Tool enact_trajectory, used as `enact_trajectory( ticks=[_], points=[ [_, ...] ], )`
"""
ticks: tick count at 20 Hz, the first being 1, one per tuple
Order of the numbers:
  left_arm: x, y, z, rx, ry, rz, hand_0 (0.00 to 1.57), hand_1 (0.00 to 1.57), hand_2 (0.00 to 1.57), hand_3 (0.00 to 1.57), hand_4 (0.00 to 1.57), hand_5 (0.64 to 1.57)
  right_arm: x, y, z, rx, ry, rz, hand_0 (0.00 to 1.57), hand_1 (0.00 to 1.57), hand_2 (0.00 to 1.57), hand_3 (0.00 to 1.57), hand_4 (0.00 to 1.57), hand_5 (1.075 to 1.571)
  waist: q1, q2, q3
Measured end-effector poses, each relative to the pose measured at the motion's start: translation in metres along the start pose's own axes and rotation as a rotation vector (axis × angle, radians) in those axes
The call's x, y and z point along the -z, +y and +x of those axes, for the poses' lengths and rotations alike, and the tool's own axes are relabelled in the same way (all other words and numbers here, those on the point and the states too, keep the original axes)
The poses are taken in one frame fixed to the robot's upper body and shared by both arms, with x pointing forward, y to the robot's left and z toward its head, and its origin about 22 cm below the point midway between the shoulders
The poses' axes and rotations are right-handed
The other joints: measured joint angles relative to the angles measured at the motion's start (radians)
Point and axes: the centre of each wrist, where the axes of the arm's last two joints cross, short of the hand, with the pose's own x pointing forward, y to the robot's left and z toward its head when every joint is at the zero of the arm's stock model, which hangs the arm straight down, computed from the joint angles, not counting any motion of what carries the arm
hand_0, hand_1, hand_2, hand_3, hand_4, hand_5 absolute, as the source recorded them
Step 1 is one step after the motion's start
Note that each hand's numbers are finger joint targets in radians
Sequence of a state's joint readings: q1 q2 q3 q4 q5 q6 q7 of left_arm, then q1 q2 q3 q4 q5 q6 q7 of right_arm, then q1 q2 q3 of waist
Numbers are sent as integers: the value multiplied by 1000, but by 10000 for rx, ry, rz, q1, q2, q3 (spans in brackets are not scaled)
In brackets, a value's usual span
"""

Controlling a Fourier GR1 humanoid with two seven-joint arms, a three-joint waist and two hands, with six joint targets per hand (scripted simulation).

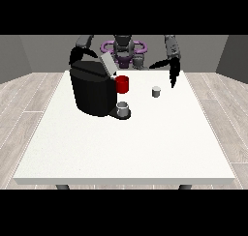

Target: Insert the coffee pod into the coffee machine and close the lid

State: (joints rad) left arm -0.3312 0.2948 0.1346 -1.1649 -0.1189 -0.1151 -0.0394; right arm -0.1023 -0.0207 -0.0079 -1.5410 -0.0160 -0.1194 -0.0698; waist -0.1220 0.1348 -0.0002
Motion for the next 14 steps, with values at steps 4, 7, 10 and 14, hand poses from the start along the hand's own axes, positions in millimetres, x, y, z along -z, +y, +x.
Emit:
enact_trajectory(
  ticks=[4, 7, 10, 14],
  points=[
    [13, 1, 0, 361, 304, -26, 0, 0, 0, 0, 0, 1571, 12, -6, -1, -172, 125, -110, 0, 0, 0, 0, 389, 1571, 56, 241, 0],
    [19, -3, 0, 803, 537, -295, 0, 0, 0, 0, 0, 1571, 17, -3, -4, -358, 290, -205, 0, 0, 0, 0, 423, 1571, 151, 283, 2],
    [21, -11, -7, 1292, 714, -487, 0, 0, 375, 0, 0, 1571, 20, -3, -6, -522, 472, -240, 0, 0, 0, 0, 424, 1571, 152, 243, 3],
    [25, -14, -14, 1851, 939, -685, 446, 446, 606, 295, 0, 1571, 21, -3, -15, -611, 700, -318, 0, 0, 0, 0, 392, 1571, 178, 199, 0]
  ],
)
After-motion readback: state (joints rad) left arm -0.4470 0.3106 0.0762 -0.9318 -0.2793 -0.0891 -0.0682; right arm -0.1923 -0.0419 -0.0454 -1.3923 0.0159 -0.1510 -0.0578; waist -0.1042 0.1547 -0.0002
